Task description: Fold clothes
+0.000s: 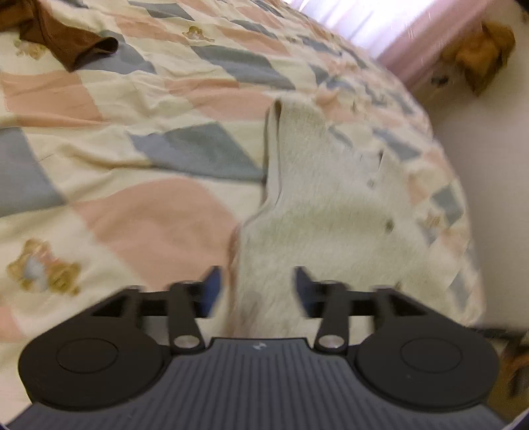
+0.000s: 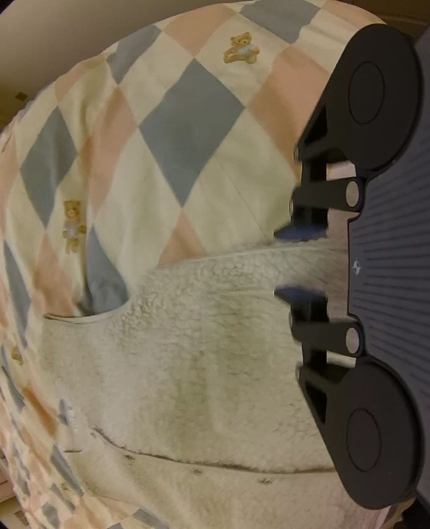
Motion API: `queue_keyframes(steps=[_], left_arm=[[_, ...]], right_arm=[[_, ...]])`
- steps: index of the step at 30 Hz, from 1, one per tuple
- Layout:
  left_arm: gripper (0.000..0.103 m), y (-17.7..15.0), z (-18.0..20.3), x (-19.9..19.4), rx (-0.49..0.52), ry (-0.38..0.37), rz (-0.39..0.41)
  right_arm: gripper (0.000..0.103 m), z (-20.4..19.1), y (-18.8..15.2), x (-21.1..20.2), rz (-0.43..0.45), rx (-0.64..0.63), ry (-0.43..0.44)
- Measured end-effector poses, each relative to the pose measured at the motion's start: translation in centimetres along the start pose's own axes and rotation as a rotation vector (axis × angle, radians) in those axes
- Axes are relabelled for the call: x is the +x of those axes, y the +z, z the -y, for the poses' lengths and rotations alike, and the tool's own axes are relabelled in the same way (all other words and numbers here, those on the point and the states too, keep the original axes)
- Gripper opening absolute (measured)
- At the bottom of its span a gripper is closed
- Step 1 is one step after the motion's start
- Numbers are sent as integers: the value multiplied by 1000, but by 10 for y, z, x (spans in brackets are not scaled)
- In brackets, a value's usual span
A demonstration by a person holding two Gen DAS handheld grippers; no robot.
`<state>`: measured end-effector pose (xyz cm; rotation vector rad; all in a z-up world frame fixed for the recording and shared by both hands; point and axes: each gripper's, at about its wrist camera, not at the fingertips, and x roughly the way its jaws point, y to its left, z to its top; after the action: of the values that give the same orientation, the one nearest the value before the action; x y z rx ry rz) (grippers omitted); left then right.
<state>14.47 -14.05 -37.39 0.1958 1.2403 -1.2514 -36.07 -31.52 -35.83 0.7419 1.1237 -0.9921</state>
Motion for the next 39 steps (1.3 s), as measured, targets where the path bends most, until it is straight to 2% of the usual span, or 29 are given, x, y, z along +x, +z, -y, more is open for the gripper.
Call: queue_keyframes(steps=[2, 4, 7, 10, 14, 18, 22, 23, 24, 25, 26, 27, 28, 30, 32, 35, 37, 39], left_arm=[[65, 14, 5, 13, -6, -9, -5], [65, 15, 11, 27, 14, 20, -42], [65, -4, 16, 35, 12, 26, -115], [65, -43, 11, 32, -23, 30, -219], [69, -102, 4, 19, -76, 47, -337], [84, -143, 4, 8, -142, 27, -379], [87, -162, 14, 9, -122, 25, -359], [83, -165, 16, 11, -131, 11, -357], [57, -166, 19, 11, -135, -7, -353], [38, -167, 22, 10, -135, -28, -348], [19, -166, 26, 9, -137, -47, -340], [16, -163, 30, 3, -127, -58, -315], [16, -157, 38, -7, -90, -62, -276], [16, -142, 53, -32, -1, -63, -199], [16, -125, 62, -65, 70, -63, -115], [16, -110, 68, -107, 170, -20, -11], [17, -113, 67, -115, 210, 28, -19], [21, -130, 50, -103, 178, 79, -111]], right_arm=[[70, 4, 5, 5, 39, 42, 47], [71, 9, 6, 12, 55, 89, 66], [73, 20, -3, 16, 35, 144, 68], [73, 35, -25, 16, -2, 198, 84], [74, 53, -60, 12, -41, 289, 149], [75, 64, -91, 15, -60, 411, 254], [75, 70, -108, 23, -50, 526, 329], [67, 71, -110, 24, -45, 547, 351], [58, 70, -111, 25, -47, 555, 366], [34, 68, -111, 26, -53, 552, 374], [19, 65, -111, 26, -60, 541, 373], [19, 62, -109, 23, -59, 525, 362], [14, 60, -108, 18, -51, 518, 360], [13, 59, -105, 6, -31, 523, 374], [12, 60, -105, -13, 1, 546, 430], [10, 60, -115, -39, 27, 560, 494], [10, 58, -130, -39, -9, 569, 501], [10, 51, -146, -23, -100, 562, 464]])
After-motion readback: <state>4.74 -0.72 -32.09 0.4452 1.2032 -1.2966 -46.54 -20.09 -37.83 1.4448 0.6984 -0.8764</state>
